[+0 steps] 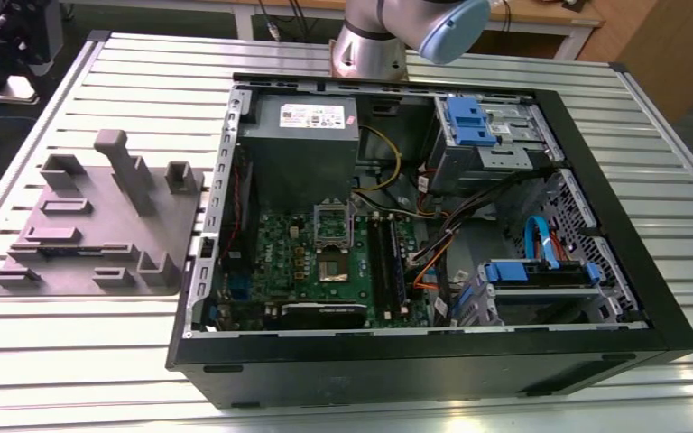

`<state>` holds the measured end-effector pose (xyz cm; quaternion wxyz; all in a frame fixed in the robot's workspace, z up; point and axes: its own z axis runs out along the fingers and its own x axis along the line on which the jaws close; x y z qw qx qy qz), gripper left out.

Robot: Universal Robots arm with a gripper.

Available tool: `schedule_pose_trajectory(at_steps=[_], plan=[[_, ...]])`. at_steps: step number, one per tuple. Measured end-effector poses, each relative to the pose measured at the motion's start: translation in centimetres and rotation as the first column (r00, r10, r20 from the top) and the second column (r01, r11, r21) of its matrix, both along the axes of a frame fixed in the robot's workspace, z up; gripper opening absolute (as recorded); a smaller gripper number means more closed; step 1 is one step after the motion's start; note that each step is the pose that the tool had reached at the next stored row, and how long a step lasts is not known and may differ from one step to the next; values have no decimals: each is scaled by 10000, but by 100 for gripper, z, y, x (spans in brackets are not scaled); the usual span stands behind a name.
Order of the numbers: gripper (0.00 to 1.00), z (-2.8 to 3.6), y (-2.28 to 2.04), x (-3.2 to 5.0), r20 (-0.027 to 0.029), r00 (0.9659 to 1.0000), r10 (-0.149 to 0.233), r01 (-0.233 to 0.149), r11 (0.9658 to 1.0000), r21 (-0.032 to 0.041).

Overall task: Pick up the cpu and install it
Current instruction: 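Pick up the cpu and move it towards the insertion slot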

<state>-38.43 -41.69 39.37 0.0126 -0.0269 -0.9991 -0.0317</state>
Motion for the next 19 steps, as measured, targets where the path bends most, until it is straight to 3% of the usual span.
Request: schedule_pose_trajectory(at_steps=[19], plan=[[47,0,0,77,-1,10000,0,0,10000,0]])
